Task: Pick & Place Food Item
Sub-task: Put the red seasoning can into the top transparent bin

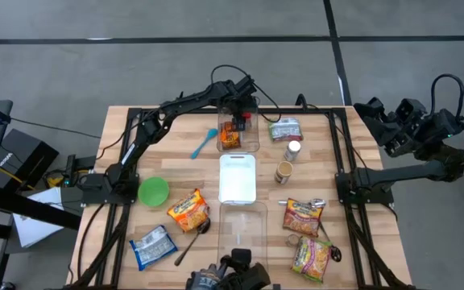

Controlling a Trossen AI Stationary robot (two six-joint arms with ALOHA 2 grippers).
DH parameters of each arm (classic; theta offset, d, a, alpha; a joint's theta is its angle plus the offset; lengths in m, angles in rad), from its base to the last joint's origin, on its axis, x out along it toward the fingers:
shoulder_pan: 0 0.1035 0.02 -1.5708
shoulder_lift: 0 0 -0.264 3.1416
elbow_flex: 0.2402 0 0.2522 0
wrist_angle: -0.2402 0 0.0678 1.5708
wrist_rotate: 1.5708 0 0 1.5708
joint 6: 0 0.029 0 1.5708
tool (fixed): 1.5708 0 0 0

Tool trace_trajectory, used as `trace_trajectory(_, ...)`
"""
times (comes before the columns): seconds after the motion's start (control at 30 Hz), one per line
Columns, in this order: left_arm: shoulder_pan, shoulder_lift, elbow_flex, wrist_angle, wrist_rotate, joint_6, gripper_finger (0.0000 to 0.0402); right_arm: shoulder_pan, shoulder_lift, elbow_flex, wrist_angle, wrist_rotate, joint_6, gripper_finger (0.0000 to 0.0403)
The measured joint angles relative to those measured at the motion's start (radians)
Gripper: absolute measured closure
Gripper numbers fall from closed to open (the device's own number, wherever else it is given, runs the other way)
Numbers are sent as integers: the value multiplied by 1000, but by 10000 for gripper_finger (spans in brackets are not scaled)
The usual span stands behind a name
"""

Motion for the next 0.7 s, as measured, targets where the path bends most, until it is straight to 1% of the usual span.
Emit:
trace_trajectory(0.17,1,0,0,17,0,0,162,0,0,0,0,0,0,140)
trace_trajectory(0.43,0,-3,0,48,-13,11,161,0,0,0,0,1,0,140)
trace_trajectory(0.53,0,-16,-1,40,-17,24,164,0,0,0,0,1,0,140)
trace_trajectory(0.7,0,-60,-1,41,-19,26,181,0,0,0,0,1,0,140)
